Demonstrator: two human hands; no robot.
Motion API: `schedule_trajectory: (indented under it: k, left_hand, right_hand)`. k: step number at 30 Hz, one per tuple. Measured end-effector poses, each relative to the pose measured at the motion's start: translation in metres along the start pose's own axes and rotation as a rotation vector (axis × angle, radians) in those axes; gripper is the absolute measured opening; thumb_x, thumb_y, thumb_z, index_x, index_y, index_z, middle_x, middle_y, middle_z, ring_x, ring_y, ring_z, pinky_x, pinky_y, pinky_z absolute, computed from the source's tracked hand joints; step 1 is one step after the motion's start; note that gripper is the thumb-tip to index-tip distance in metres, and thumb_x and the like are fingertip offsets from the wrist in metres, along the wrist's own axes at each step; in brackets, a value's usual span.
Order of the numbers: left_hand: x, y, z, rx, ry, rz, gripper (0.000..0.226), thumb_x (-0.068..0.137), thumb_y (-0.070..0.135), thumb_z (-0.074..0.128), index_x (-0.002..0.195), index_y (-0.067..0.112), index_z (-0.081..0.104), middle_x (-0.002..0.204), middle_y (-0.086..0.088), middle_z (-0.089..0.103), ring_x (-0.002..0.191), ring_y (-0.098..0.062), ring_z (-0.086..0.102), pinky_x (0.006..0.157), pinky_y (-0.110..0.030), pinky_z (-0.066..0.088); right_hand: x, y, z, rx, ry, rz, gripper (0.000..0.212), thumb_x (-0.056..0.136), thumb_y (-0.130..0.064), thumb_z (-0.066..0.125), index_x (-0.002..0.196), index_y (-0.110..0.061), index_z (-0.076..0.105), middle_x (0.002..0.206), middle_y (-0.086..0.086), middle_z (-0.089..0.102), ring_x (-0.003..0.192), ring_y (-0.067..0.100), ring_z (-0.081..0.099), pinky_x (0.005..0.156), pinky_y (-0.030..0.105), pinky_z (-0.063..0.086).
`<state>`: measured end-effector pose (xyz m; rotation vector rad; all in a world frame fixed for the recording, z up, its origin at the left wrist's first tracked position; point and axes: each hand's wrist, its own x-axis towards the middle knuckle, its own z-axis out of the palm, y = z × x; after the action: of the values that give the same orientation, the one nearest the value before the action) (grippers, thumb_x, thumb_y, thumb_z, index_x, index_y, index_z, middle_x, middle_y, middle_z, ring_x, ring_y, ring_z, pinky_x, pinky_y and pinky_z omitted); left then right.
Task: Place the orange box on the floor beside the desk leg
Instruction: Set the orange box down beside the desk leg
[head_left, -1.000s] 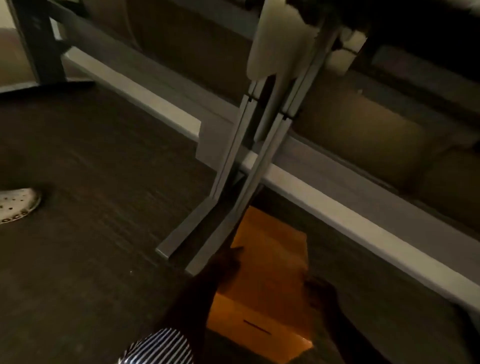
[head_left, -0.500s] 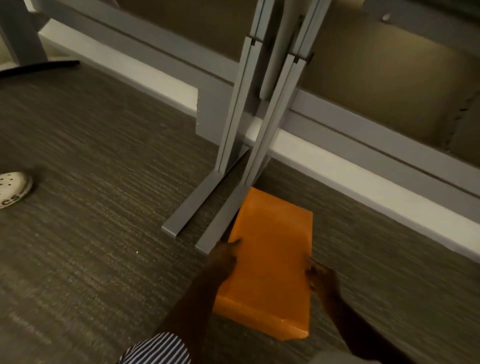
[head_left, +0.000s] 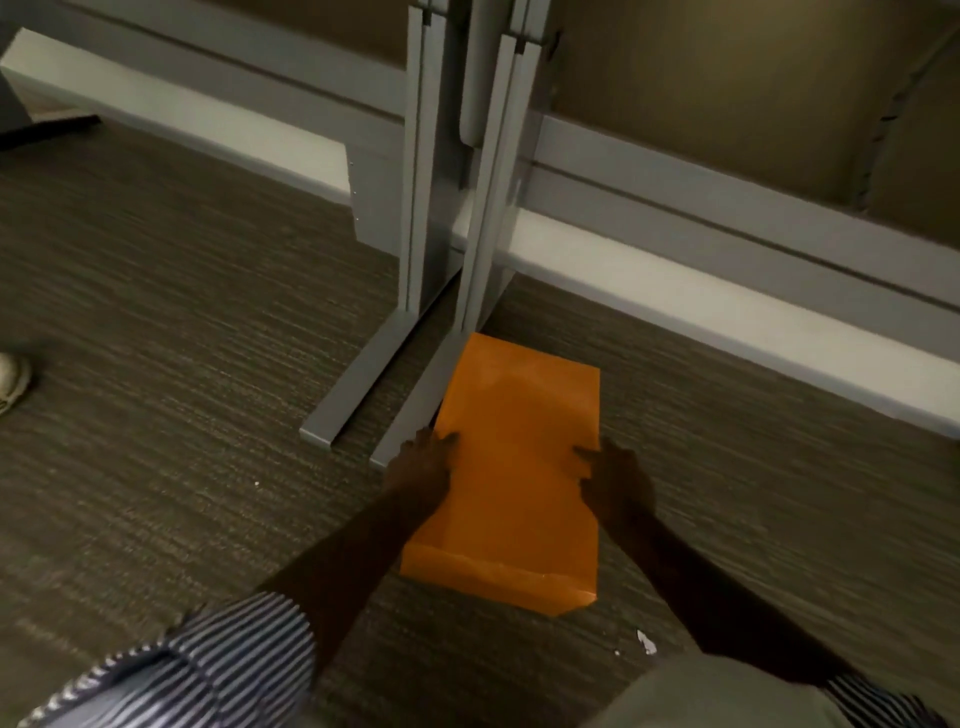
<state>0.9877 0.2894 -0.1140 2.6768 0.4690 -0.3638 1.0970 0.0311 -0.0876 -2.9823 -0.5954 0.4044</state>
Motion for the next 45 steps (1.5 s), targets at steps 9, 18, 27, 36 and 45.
schedule_trajectory:
  k: [9,18,27,36,45]
  left_hand:
    - [-0.088,0.049,-0.001,0.301,-0.204,0.326,0.065,0.096,0.022,0.053,0.151,0.017,0.022,0.16,-0.016,0.022,0.141,-0.04,0.032,0.107,-0.057,0.038]
    - [-0.093,0.055,-0.003,0.408,-0.345,0.344,0.1,0.088,0.036,0.067,0.156,0.009,-0.001,0.163,-0.021,-0.014,0.149,-0.047,-0.006,0.119,-0.062,0.015]
    - [0.017,0.038,-0.065,0.361,-0.213,0.268,0.08,0.095,0.039,0.056,0.157,0.02,0.009,0.167,-0.007,-0.006,0.153,-0.035,-0.004,0.121,-0.054,0.02]
    - [0.04,0.037,-0.06,0.316,-0.239,0.252,0.084,0.093,0.043,0.058,0.157,0.021,0.009,0.167,-0.007,-0.009,0.153,-0.036,-0.006,0.123,-0.055,0.013]
    - [0.041,0.067,-0.091,0.256,-0.304,0.144,0.078,0.096,0.033,0.048,0.157,0.015,0.003,0.167,-0.006,-0.009,0.153,-0.034,-0.004,0.123,-0.055,0.008]
  right_hand:
    - [-0.066,-0.024,-0.001,-0.229,-0.267,-0.409,0.095,0.085,-0.069,0.055,0.157,-0.039,0.0,0.168,0.007,-0.009,0.153,0.035,0.003,0.12,0.054,0.025]
    - [-0.066,-0.017,0.025,-0.278,-0.106,-0.459,0.1,0.095,-0.023,0.059,0.149,-0.045,-0.023,0.166,0.015,-0.009,0.151,0.045,0.003,0.1,0.055,0.051]
    - [0.029,-0.069,0.002,-0.213,-0.025,-0.263,0.067,0.103,-0.017,0.034,0.156,-0.043,0.002,0.165,0.021,0.005,0.149,0.047,0.011,0.104,0.06,0.042]
    - [0.04,-0.054,0.005,0.034,-0.016,-0.23,0.076,0.096,-0.023,0.056,0.155,-0.044,0.012,0.168,0.002,0.0,0.154,0.034,0.001,0.116,0.055,0.034]
    - [0.047,-0.036,-0.055,-0.076,-0.226,-0.266,0.089,0.092,-0.054,0.058,0.157,-0.034,0.001,0.167,0.01,-0.011,0.153,0.036,-0.007,0.119,0.063,-0.005]
